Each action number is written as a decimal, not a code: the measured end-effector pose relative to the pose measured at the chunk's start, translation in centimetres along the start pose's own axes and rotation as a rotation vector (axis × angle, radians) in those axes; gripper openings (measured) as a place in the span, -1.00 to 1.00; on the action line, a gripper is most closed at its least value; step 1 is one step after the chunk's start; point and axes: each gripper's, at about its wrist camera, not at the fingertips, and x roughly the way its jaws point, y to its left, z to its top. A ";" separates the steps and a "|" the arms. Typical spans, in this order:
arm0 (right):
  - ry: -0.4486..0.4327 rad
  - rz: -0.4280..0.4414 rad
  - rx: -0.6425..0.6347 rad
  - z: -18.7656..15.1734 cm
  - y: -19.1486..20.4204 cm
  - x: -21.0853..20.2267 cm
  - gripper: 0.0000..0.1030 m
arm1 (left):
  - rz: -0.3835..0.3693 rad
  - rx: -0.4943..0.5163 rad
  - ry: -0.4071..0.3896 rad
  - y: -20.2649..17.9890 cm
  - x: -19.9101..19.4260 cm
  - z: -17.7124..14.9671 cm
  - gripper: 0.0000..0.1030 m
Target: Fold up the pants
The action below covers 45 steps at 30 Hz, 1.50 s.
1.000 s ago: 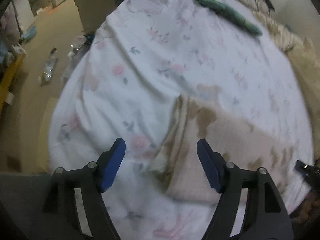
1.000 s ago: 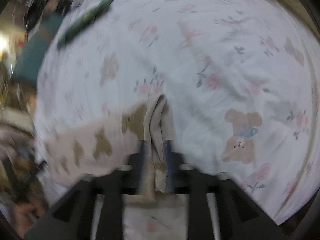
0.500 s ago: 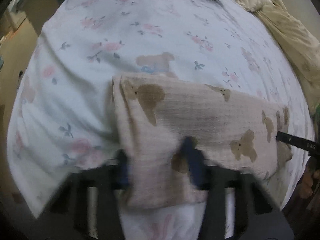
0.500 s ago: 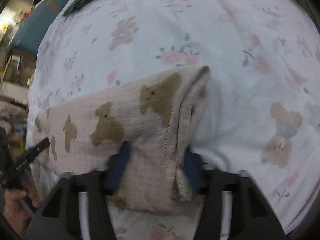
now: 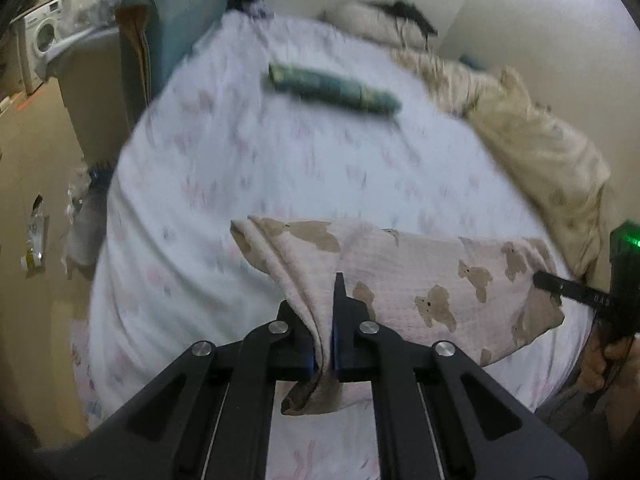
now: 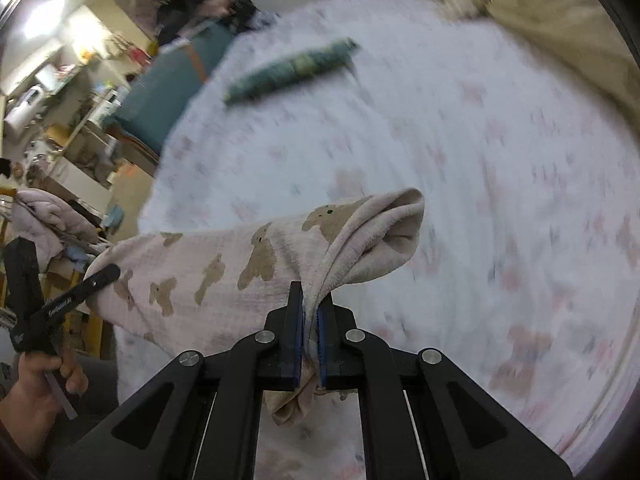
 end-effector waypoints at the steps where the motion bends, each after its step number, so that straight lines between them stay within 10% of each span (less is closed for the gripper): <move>1: -0.026 0.006 -0.016 1.1 0.3 -0.5 -0.90 | -0.004 -0.005 -0.026 0.0 -0.3 1.1 -0.92; 12: -0.146 -0.017 -0.103 15.9 1.5 3.2 -0.90 | 0.042 0.111 -0.174 -1.1 1.9 14.8 -0.92; 25: -0.122 -0.196 -0.182 36.1 -2.1 20.6 -0.90 | 0.096 0.092 -0.211 3.2 20.8 31.0 -0.92; 30: -0.063 -0.283 -0.197 37.6 -3.5 27.4 -0.90 | 0.127 0.088 -0.163 5.1 26.8 31.0 -0.90; 34: -0.006 -0.381 -0.204 36.7 -4.4 30.5 -0.81 | 0.290 0.149 -0.080 5.7 30.0 30.1 -0.48; 38: 0.008 -0.585 -0.178 36.1 -6.6 30.2 -0.14 | 0.492 0.132 -0.089 7.4 30.0 29.5 0.04; 45: -0.066 -0.440 -0.105 32.6 -7.8 21.5 -0.16 | 0.374 0.011 -0.135 9.5 23.6 26.6 0.05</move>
